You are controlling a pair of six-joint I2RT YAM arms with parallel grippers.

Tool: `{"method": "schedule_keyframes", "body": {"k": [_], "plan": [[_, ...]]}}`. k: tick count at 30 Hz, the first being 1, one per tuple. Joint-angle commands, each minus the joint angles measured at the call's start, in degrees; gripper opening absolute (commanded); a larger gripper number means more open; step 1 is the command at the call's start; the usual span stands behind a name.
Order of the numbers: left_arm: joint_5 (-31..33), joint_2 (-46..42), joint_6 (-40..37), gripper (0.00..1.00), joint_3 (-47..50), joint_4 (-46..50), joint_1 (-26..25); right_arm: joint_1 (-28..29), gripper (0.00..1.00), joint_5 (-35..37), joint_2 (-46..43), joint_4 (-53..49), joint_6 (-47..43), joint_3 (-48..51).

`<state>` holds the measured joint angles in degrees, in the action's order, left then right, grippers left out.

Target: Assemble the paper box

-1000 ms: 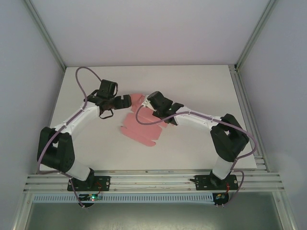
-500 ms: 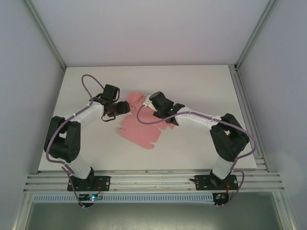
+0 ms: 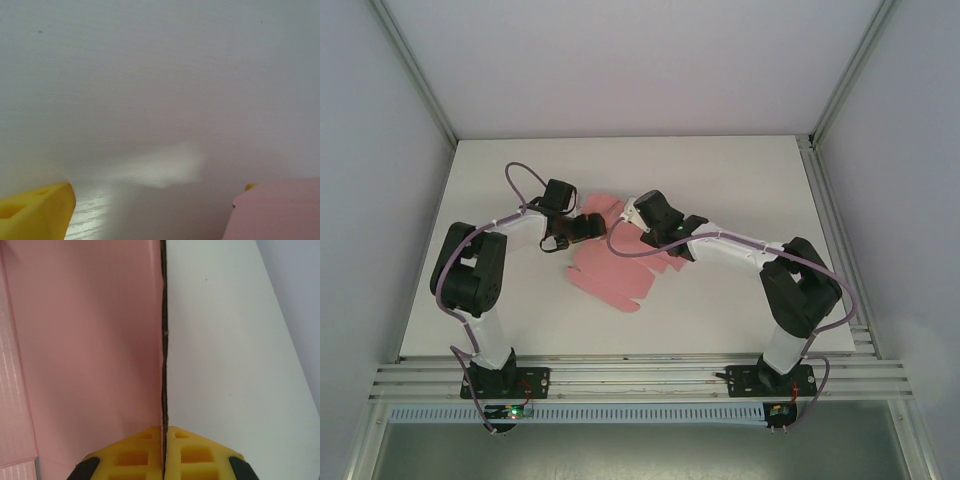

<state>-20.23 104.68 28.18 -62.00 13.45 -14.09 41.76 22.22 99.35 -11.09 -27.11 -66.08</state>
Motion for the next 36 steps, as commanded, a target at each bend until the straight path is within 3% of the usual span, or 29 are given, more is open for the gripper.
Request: {"method": "schedule_keyframes", "body": {"k": [1, 5, 12, 20, 24, 28, 36], "plan": [[1.04, 0.59, -1.89, 0.92, -0.39, -1.60, -1.77, 0.68, 0.00, -1.29, -0.59, 1.05, 2.59, 0.78], [1.99, 1.18, -0.91, 0.96, -0.15, -1.03, -1.80, 2.21, 0.00, 1.73, 0.44, 3.25, -0.54, 1.94], [3.25, -5.66, -2.14, 1.00, 0.09, 2.82, -1.73, 3.60, 0.00, 12.38, 0.57, 8.48, -17.99, 4.38], [17.74, -19.79, -2.48, 1.00, 2.76, 8.52, -0.74, 3.77, 0.00, 11.61, -3.71, 24.05, -34.76, 9.66], [22.47, -22.45, -0.38, 1.00, 3.19, 9.66, 0.73, 3.78, 0.00, 11.96, -4.36, 28.60, -39.77, 9.69], [23.99, -22.21, 2.23, 1.00, 3.57, 9.65, 2.33, 4.12, 0.00, 13.31, -3.26, 41.41, -47.30, 13.12], [23.22, -20.65, 5.30, 1.00, 5.94, 7.70, 5.83, 5.74, 0.00, 13.20, 0.32, 45.13, -43.86, 18.95]]}}
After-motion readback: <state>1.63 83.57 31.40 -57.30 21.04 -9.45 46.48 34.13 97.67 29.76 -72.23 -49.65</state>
